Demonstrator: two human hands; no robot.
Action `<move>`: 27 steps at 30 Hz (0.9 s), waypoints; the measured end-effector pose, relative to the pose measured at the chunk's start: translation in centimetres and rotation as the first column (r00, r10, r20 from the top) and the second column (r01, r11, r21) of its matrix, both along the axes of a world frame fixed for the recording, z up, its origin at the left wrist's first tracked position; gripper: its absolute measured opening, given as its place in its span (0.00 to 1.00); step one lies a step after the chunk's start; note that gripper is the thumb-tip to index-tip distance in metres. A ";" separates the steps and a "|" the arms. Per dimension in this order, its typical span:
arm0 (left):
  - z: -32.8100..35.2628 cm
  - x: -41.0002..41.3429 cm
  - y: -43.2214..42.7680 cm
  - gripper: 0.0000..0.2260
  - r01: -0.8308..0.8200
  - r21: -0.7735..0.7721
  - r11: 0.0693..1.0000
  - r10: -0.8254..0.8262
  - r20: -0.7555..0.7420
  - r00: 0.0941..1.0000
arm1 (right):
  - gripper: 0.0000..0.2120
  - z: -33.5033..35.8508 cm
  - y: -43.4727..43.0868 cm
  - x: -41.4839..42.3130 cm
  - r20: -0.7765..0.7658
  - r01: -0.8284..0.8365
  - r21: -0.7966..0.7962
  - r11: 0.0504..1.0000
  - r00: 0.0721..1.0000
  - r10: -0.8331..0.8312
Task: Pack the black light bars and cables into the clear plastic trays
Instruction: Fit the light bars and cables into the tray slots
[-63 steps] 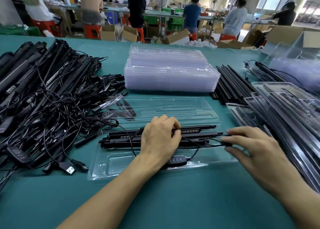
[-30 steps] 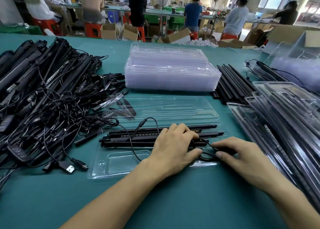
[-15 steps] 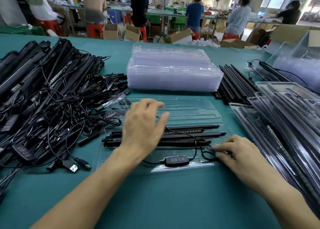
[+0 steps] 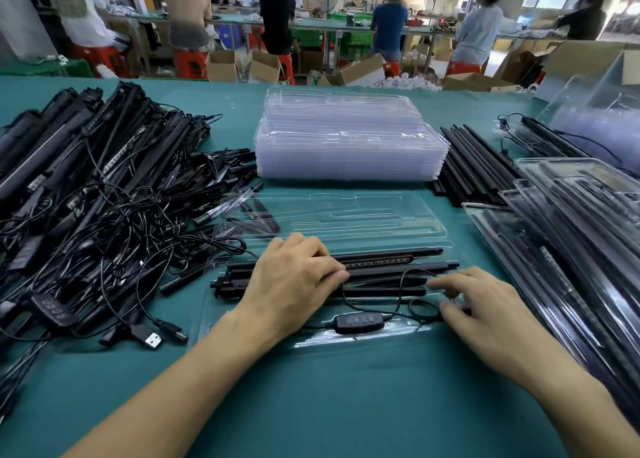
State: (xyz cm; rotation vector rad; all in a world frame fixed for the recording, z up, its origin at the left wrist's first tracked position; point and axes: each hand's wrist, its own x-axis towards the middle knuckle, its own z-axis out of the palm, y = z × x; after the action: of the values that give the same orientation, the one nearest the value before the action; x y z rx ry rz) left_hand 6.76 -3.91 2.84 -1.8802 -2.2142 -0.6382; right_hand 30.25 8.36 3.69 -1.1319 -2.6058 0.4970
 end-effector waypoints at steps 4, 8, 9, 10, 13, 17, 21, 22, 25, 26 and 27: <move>0.3 0.5 -0.3 0.20 0.245 -0.009 0.969 -0.243 0.113 0.964 | 0.08 0.2 0.3 0.3 -0.063 -0.003 -0.010 1.000 0.998 0.003; 0.0 0.4 -0.6 0.19 0.353 -0.035 0.935 -0.347 0.118 0.930 | 0.05 1.0 1.2 1.1 0.107 0.083 0.060 0.995 0.990 -0.089; -0.1 0.4 -0.5 0.18 0.351 -0.025 0.936 -0.348 0.079 0.934 | 0.05 1.1 1.4 1.1 0.140 0.086 0.045 0.995 0.986 -0.091; -0.1 0.4 -0.3 0.18 0.343 -0.025 0.939 -0.341 0.058 0.938 | 0.06 1.0 1.6 1.1 0.141 0.063 0.020 0.998 0.988 -0.065; 0.1 0.7 0.4 0.15 0.256 -0.056 0.965 -0.246 0.142 0.959 | 0.12 0.9 1.7 0.7 0.013 -0.044 -0.070 0.997 0.999 0.045; 1.0 1.8 1.8 0.10 0.187 -0.111 0.976 -0.158 0.227 0.961 | 0.15 1.1 1.7 0.5 -0.173 -0.166 -0.217 0.962 0.976 0.130; 1.2 2.8 2.7 0.09 0.155 -0.182 0.971 -0.120 0.190 0.974 | 0.15 0.6 1.3 -0.4 -0.270 -0.174 -0.209 0.962 0.956 0.114; 1.1 3.0 2.8 0.09 0.145 -0.184 0.972 -0.112 0.180 0.977 | 0.14 0.4 1.4 -0.5 -0.243 -0.147 -0.125 0.981 0.963 0.113; 0.4 3.4 2.7 0.12 0.143 -0.178 0.974 -0.124 0.114 0.986 | 0.11 0.7 1.7 0.1 -0.089 -0.082 0.071 0.994 0.992 0.088; 0.3 3.5 2.6 0.13 0.142 -0.171 0.975 -0.127 0.093 0.987 | 0.10 0.8 1.8 0.5 -0.059 -0.059 0.065 0.996 0.996 0.062; 0.2 3.6 2.5 0.14 0.138 -0.162 0.977 -0.127 0.078 0.989 | 0.10 1.0 1.9 0.9 -0.043 -0.037 0.037 0.999 0.998 0.039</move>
State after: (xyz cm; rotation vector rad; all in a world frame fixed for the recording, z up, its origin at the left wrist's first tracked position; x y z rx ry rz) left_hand 10.34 -1.40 3.00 -2.1337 -2.2622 -0.5590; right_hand 31.15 10.22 4.72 -1.0507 -2.5925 0.4755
